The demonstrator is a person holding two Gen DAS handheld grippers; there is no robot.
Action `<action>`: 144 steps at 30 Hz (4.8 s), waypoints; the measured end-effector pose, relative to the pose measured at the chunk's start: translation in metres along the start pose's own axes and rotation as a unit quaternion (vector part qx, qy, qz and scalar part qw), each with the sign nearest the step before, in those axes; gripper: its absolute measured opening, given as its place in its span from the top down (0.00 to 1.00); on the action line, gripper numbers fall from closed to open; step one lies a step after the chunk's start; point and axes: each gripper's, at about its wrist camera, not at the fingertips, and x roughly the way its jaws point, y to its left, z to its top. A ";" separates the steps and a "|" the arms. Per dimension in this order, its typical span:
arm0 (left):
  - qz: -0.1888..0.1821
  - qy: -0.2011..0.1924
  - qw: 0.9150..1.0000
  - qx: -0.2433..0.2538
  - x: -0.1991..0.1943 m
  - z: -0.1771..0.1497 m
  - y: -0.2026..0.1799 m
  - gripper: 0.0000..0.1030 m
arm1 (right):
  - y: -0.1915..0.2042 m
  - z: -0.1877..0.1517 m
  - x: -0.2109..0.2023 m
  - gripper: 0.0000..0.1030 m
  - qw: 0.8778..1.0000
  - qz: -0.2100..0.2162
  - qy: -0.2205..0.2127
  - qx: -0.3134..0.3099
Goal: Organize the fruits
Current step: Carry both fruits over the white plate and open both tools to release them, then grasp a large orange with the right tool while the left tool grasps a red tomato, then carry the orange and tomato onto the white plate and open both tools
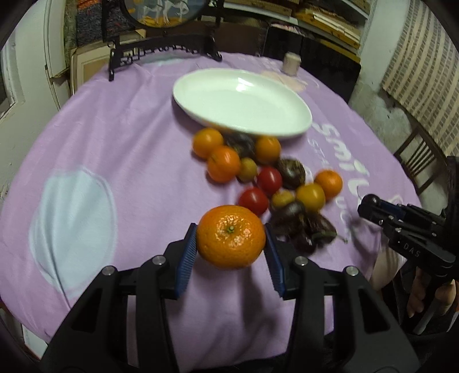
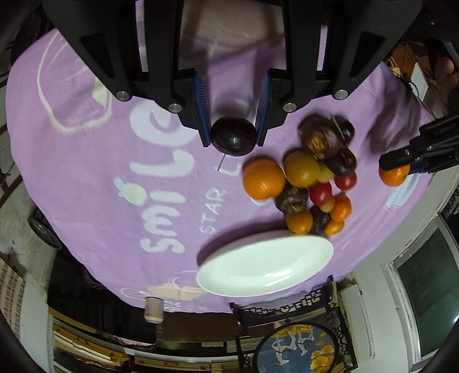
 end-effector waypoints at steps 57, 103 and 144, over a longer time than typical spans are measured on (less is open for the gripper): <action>0.023 -0.036 0.999 -0.002 0.010 0.036 0.021 0.33 | 0.010 0.039 0.014 0.44 1.000 -0.006 -0.006 -0.028; 0.004 0.021 0.998 0.061 0.048 0.027 -0.024 0.69 | -0.012 0.011 0.011 0.62 1.000 0.017 0.007 -0.008; 0.006 0.001 1.000 -0.024 0.147 0.216 0.021 0.58 | 0.019 0.209 0.177 0.54 0.998 0.014 0.036 -0.043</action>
